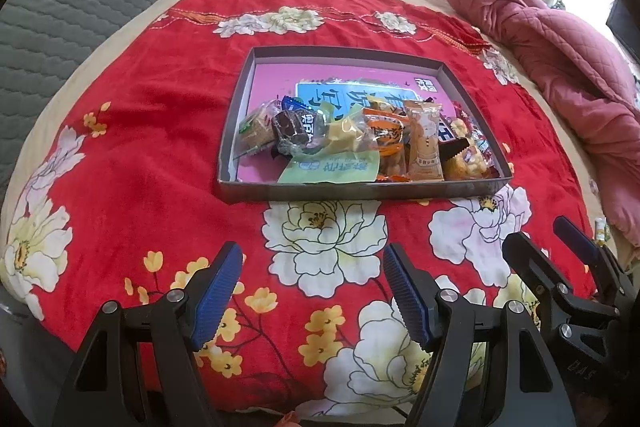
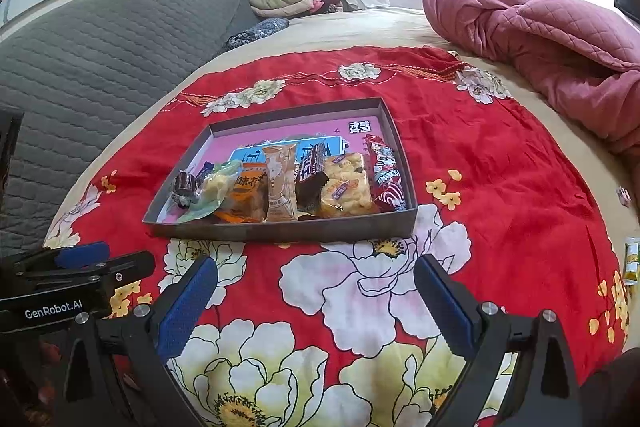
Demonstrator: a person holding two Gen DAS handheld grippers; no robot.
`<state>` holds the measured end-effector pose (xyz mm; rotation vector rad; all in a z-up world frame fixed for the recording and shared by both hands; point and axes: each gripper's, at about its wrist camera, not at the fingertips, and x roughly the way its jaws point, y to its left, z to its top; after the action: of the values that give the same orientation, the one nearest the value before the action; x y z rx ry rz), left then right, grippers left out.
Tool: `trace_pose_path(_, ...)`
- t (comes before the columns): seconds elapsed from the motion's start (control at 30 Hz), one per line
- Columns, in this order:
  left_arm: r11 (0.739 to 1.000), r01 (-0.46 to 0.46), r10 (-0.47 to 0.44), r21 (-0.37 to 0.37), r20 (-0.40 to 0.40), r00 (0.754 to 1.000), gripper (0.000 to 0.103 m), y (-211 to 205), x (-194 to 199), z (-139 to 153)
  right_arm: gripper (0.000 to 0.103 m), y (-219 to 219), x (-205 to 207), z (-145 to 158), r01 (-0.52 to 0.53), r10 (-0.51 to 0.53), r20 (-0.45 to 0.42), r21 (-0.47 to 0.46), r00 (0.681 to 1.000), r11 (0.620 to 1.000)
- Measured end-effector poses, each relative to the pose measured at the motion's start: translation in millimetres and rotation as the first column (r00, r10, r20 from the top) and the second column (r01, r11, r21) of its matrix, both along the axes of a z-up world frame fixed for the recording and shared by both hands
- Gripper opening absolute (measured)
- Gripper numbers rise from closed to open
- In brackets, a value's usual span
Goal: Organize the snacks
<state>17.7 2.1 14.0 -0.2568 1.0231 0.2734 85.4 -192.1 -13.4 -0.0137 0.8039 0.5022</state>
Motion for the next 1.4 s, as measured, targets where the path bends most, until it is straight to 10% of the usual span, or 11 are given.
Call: trace_pose_path(1.4, 0.999, -0.007, 0.008, 0.036, -0.033, 0.999, 0.074, 0.3, 2.2, -4.1, 0.099, 0.3, 1.5, -0.6, -0.003, 0.003, -0.001, -0.006, 1.000, 1.000)
